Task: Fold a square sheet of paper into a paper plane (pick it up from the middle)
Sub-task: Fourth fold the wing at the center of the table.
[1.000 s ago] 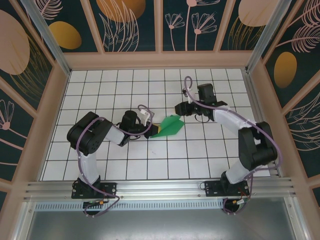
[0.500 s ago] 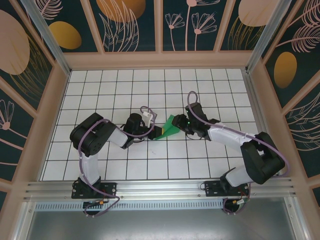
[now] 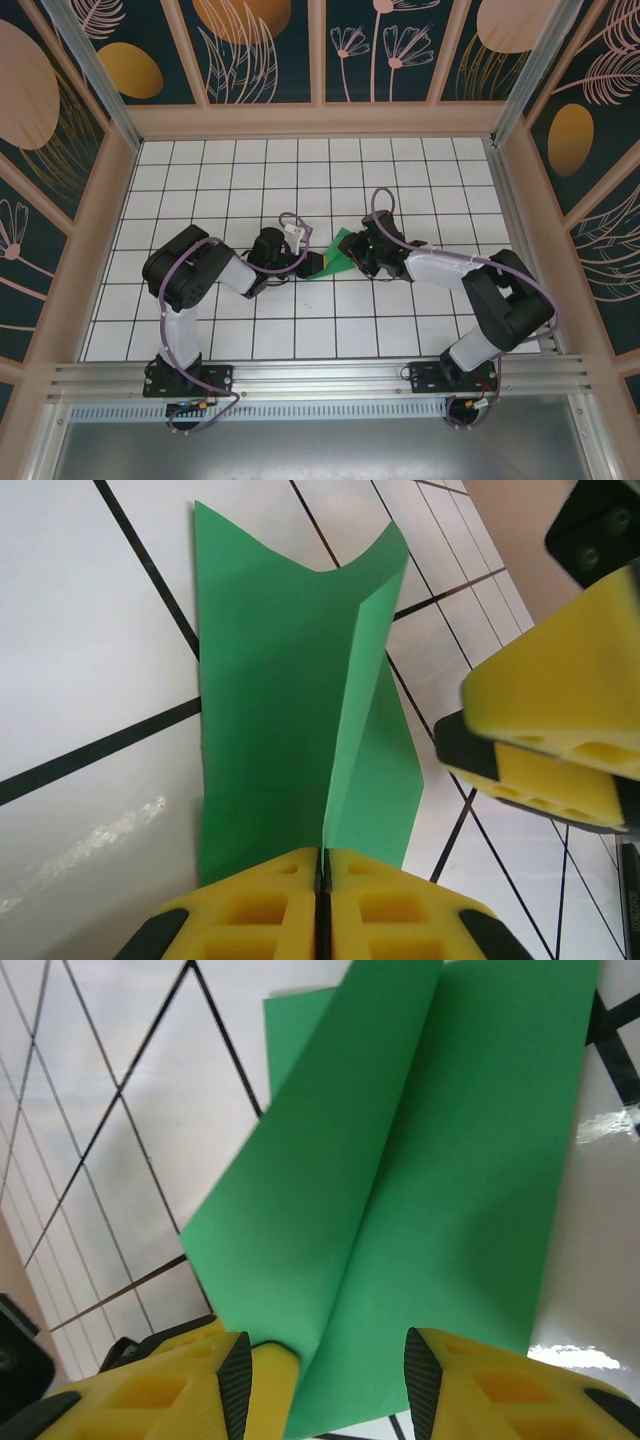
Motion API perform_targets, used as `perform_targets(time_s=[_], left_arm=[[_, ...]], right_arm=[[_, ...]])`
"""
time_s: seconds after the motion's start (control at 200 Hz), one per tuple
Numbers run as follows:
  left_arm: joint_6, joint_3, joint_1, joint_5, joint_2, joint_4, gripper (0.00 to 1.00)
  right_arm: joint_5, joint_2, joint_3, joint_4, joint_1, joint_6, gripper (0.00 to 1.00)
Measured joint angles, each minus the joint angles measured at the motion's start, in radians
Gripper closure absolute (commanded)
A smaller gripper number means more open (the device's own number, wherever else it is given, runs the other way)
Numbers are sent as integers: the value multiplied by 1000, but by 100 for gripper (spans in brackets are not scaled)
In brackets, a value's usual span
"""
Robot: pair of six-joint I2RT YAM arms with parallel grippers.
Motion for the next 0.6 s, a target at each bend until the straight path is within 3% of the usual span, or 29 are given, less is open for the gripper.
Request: perform_targets(time_s=[0.365, 0.6], left_arm=[[-31, 0, 0, 4, 5, 10, 86], [-43, 0, 0, 4, 2, 9, 77]], right_arm=[[-6, 98, 64, -6, 0, 0, 50], [0, 134, 103, -63, 0, -20, 50]])
